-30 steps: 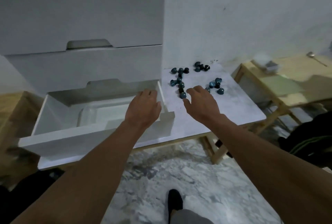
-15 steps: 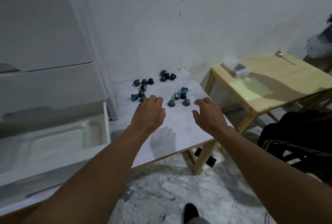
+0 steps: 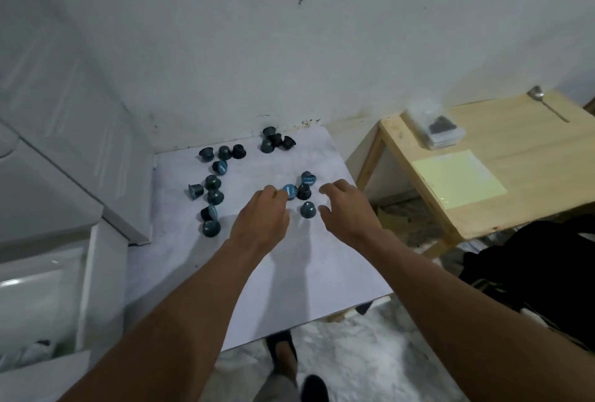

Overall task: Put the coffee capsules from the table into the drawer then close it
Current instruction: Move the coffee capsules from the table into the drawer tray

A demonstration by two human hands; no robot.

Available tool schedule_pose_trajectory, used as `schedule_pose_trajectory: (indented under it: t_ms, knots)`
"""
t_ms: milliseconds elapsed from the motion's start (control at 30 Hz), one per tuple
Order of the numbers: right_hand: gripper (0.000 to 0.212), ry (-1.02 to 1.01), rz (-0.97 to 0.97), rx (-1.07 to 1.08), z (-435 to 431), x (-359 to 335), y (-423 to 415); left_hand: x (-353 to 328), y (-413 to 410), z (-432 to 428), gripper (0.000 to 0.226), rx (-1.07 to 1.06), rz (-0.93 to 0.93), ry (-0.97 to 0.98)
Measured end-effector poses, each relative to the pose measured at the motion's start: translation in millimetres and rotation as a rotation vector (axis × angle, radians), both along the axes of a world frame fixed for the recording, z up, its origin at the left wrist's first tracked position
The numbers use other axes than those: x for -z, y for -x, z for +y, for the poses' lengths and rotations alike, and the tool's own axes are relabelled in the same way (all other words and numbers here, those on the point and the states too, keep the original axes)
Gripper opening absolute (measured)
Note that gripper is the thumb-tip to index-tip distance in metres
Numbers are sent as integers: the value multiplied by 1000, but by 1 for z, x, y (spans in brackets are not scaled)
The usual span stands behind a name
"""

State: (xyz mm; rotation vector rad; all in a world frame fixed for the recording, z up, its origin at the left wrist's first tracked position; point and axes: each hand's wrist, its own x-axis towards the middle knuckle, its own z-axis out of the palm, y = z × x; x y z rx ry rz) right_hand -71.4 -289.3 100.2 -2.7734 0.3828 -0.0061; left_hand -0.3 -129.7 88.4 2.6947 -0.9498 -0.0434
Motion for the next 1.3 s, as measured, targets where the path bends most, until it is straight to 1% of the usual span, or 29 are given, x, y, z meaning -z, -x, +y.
schedule_pose_trajectory:
  t_ms: [67, 133, 233, 300, 467, 567, 633, 767, 933, 1033, 1100, 1167, 1300]
  knots:
    - [35, -16, 38, 3, -5, 10, -17, 10, -17, -6, 22, -16, 15, -31]
    - [37, -40, 83, 9, -10, 21, -34, 19, -36, -11, 25, -19, 33, -63]
    - [38, -88, 193, 11, -17, 39, -73, 36, -76, -22, 30, 2, 120, -132]
    - [38, -101, 247, 0, -14, 43, -74, 38, -76, -23, 30, 18, 153, -170]
    - [27, -108, 319, -63, -9, 77, -88, 65, -89, -26, 29, 74, 239, -226]
    - [26, -88, 275, -91, -7, 90, -88, 77, -92, -26, 29, 75, 304, -241]
    - [25, -86, 258, -91, -9, 92, -92, 81, -95, -28, 28, 74, 340, -227]
    - [25, -111, 299, -104, -13, 86, -100, 80, -97, -28, 25, 53, 415, -171]
    - [34, -127, 316, -147, -14, 71, -92, 66, -82, -18, 24, -63, 422, -81]
    - [32, -148, 271, -176, -16, 58, -85, 50, -65, -10, 29, -174, 438, -4]
    - [35, -111, 224, -222, -18, 49, -80, 37, -51, -5, 33, -237, 408, 34]
    - [40, -92, 190, -255, -17, 38, -72, 26, -35, -2, 33, -310, 351, 82]
    - [32, -94, 72, -301, -12, 15, -50, 0, 1, 7, 32, -463, 229, 178]
